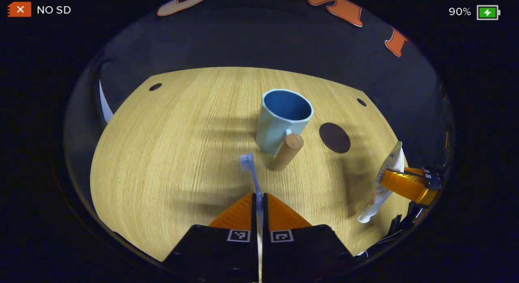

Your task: Put the toothbrush and toothpaste on the desktop into the cup, then pick up the cup and place it on the coaster on the desktop.

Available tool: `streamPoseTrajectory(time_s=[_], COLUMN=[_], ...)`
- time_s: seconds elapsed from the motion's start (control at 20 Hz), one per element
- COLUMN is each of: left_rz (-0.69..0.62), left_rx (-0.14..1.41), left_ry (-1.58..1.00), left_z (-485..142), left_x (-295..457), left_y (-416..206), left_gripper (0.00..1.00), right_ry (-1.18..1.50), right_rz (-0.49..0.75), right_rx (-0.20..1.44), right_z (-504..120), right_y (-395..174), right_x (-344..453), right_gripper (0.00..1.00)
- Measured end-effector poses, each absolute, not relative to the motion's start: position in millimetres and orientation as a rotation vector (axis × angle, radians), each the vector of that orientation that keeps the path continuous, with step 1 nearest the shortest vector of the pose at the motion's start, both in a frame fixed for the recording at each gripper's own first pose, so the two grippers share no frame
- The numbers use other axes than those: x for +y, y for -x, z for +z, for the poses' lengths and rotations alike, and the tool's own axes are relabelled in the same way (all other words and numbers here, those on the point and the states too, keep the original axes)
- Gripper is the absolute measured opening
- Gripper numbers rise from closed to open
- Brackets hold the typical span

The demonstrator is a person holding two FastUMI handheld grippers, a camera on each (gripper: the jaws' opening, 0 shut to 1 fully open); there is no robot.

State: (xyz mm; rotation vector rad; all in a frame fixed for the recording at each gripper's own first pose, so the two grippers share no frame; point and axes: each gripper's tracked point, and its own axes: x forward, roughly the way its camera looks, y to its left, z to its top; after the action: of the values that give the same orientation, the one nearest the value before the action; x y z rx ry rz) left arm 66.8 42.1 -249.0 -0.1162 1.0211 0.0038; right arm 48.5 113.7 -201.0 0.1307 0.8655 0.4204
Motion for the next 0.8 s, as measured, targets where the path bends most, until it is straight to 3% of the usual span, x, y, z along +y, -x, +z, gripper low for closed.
streamPoseTrajectory(time_s=[0.75,0.8], left_rz=[0.065,0.067], left_rx=[0.504,0.469], left_ry=[-0.014,-0.026], left_z=[-131,-124], left_x=[83,84], left_y=[-149,-158], left_gripper=[0.04,0.03], right_ry=[-0.138,-0.135], right_rz=[0.485,0.480], right_rx=[0.549,0.537], right_z=[-106,-104], right_y=[-90,-96], right_x=[135,135], right_gripper=[0.07,0.12])
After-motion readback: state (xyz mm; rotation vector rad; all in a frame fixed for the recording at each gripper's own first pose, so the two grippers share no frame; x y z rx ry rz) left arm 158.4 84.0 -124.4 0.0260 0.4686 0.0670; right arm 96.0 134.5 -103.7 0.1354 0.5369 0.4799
